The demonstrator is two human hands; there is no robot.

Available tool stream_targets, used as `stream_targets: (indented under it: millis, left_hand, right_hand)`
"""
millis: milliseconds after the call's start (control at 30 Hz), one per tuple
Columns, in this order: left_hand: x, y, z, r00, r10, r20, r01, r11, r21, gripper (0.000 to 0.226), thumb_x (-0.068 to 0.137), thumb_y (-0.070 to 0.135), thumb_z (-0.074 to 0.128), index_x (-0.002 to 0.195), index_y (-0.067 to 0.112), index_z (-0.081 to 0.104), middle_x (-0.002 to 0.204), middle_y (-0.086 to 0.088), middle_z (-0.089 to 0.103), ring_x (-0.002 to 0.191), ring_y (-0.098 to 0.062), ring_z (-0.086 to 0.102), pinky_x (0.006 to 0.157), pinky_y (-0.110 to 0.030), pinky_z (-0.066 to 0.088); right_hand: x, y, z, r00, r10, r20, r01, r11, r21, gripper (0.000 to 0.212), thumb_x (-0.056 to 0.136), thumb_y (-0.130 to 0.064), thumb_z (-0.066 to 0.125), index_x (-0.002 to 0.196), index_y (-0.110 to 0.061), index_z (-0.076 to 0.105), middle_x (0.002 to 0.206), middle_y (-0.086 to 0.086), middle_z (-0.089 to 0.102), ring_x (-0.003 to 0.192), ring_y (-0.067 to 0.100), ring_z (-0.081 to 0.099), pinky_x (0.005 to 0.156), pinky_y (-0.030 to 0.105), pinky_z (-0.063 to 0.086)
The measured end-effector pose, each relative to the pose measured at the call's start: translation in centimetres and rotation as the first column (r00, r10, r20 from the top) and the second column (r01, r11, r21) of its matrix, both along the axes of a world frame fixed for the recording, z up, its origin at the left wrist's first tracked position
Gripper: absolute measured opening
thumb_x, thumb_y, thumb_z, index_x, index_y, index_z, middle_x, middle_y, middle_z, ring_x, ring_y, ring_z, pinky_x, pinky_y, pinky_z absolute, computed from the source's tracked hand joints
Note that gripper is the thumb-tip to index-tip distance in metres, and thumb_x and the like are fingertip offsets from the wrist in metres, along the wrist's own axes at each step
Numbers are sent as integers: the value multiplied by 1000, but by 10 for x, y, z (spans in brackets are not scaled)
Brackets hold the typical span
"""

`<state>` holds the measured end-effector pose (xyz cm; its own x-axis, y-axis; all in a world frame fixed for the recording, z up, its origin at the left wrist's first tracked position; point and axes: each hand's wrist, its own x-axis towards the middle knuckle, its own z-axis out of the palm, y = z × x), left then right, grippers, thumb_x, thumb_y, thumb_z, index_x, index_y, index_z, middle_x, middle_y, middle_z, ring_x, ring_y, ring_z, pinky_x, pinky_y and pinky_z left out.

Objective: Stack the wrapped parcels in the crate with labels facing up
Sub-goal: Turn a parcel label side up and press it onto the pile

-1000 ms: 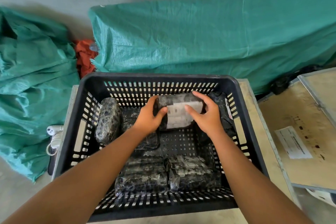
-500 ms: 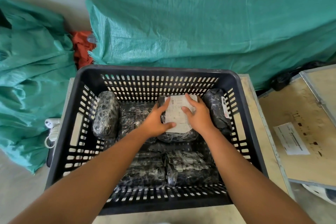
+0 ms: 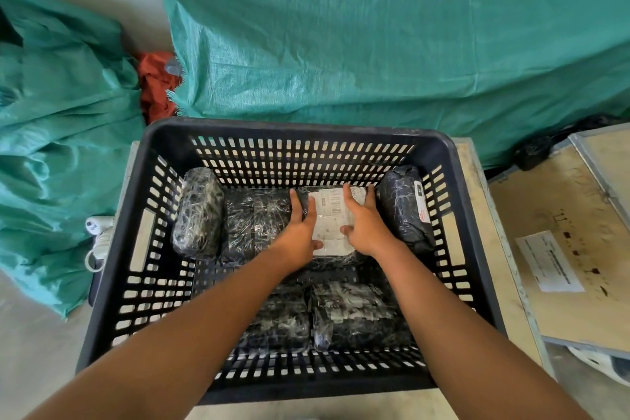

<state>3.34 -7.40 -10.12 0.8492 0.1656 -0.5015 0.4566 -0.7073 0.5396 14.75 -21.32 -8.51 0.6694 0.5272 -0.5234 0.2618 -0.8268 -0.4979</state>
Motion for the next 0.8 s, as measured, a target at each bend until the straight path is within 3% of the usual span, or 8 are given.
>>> stream_targets:
  millis: [67,133,267,400,500,600,700,800]
  left_hand:
    - [-1,-4,-3,998,-65,-8,65,996,68,94,100,12,58,156,7,-18,146,-17,-53,152,-43,10,110,-40,44]
    - [0,-7,-5,991,-129,-30,132,984,124,83,103,11,51,156,0,-12,147,-16,-49,145,-39,-31,119,-47,31]
    - [7,-3,-4,986,-149,-71,157,979,130,79,105,19,49,158,2,-7,157,-16,-38,151,-37,-19,121,-46,26]
    - [11,-1,1,984,-144,-108,157,979,127,83,103,19,53,159,6,-7,159,-12,-37,153,-34,-14,123,-46,20]
    - [11,-2,1,984,-136,-115,150,982,116,85,103,18,54,159,7,-9,157,-11,-40,152,-34,-16,124,-46,16]
    - [10,-1,-3,986,-130,-101,140,985,97,84,103,20,52,159,7,-10,157,-11,-41,152,-35,-18,124,-47,14]
    - [6,2,-8,989,-130,-76,135,988,69,88,102,24,54,159,8,-11,157,-9,-41,151,-35,-19,123,-47,12]
    - [0,5,-12,991,-135,-21,136,990,42,95,98,28,61,159,10,-10,156,-5,-41,151,-31,-19,124,-46,13]
  right_hand:
    - [-1,1,-3,999,22,24,-22,1000,-21,92,98,-4,63,163,-29,3,159,13,-40,155,32,-6,124,35,17]
    - [-3,1,-6,997,62,34,-60,997,-56,87,100,-4,58,163,-21,1,157,18,-41,154,34,-15,125,36,10]
    - [-4,5,-7,996,85,23,-81,987,-141,85,102,-1,51,162,-16,-8,156,22,-42,151,36,-25,123,36,6]
    - [-6,16,6,996,89,28,-80,971,-224,88,99,7,49,162,-16,-7,158,24,-38,153,38,-19,125,43,16]
    - [-5,28,33,994,52,95,-25,964,-264,73,97,4,56,160,-8,21,165,30,-4,151,42,20,118,44,34]
    - [-7,27,71,965,89,247,-65,993,-101,51,95,-11,68,144,-11,53,151,17,43,129,33,53,107,41,47]
    - [-13,2,108,884,-24,468,-22,996,92,48,96,-24,68,143,-21,58,157,9,44,137,32,48,109,50,45]
    - [-17,-28,122,807,-102,581,90,995,50,54,95,-31,68,147,-24,53,160,13,37,146,35,31,114,55,37]
